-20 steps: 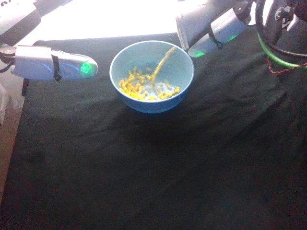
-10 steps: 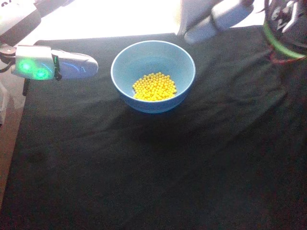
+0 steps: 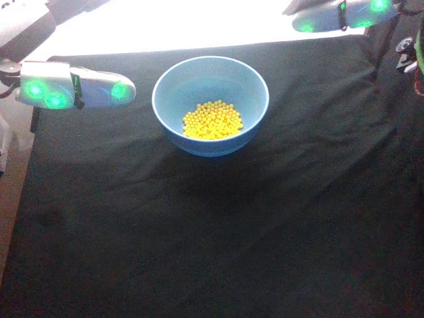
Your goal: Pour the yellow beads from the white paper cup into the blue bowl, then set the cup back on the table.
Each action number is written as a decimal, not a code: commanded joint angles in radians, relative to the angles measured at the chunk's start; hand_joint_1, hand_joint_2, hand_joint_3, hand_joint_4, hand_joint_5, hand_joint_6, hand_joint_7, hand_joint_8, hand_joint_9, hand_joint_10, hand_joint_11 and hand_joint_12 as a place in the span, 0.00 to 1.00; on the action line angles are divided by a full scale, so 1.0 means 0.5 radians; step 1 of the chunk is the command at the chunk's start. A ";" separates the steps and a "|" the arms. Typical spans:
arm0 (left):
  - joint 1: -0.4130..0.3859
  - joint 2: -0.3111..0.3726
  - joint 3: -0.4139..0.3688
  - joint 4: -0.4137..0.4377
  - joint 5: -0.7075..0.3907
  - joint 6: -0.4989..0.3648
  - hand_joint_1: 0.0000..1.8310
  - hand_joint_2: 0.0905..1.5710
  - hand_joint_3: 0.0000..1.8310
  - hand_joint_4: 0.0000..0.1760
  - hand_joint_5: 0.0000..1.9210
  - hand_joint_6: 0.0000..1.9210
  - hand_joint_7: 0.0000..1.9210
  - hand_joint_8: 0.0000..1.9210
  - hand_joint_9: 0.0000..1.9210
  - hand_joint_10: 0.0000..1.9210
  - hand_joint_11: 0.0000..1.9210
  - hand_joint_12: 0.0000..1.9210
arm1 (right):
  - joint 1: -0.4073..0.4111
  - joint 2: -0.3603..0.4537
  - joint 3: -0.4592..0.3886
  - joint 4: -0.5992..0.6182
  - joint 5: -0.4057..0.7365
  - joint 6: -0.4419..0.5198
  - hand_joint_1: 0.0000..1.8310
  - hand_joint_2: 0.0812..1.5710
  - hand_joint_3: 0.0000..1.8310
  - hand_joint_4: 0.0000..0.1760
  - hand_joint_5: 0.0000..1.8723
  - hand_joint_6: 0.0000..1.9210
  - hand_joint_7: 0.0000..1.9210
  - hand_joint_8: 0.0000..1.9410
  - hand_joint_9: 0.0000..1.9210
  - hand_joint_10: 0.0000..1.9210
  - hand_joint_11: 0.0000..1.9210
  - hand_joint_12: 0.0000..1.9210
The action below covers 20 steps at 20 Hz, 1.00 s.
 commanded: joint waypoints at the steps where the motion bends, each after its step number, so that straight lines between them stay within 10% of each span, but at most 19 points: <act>1: -0.012 -0.005 0.001 -0.044 -0.253 -0.018 0.30 0.46 0.00 0.64 0.00 0.00 0.10 0.00 0.08 0.00 0.04 0.06 | -0.013 0.016 0.000 0.155 0.283 0.018 0.68 0.68 0.00 0.00 0.50 0.52 0.61 0.37 0.68 0.00 0.45 0.50; 6: -0.008 -0.003 -0.001 -0.048 -0.254 -0.019 0.31 0.46 0.00 0.63 0.00 0.00 0.10 0.00 0.08 0.00 0.04 0.06 | -0.172 0.030 -0.017 0.463 0.447 0.018 0.68 0.67 0.00 0.00 0.52 0.48 0.59 0.41 0.67 0.00 0.45 0.53; 10: -0.003 -0.002 -0.002 -0.055 -0.256 -0.021 0.31 0.47 0.00 0.51 0.00 0.00 0.09 0.00 0.07 0.00 0.02 0.07 | -0.278 0.032 -0.035 0.657 0.570 0.018 0.67 0.67 0.00 0.20 0.55 0.47 0.57 0.41 0.61 0.00 0.38 0.50; 14: 0.002 -0.001 -0.002 -0.056 -0.256 -0.023 0.30 0.46 0.00 0.65 0.00 0.00 0.07 0.00 0.07 0.00 0.03 0.08 | -0.334 0.027 -0.040 0.731 0.598 0.018 0.68 0.69 0.00 0.00 0.58 0.47 0.49 0.48 0.51 0.00 0.29 0.53; 16: 0.003 -0.001 -0.003 -0.056 -0.256 -0.024 0.30 0.45 0.00 0.67 0.00 0.00 0.10 0.00 0.08 0.00 0.03 0.10 | -0.341 0.026 -0.040 0.735 0.599 0.018 0.63 0.68 0.00 0.00 0.56 0.45 0.45 0.08 0.44 0.00 0.24 0.53; 20: 0.004 -0.001 -0.003 -0.056 -0.257 -0.024 0.29 0.46 0.00 0.62 0.00 0.00 0.10 0.00 0.08 0.00 0.00 0.19 | -0.348 0.031 -0.040 0.734 0.599 0.018 0.63 0.70 0.00 0.00 0.52 0.51 0.44 0.00 0.40 0.00 0.17 0.61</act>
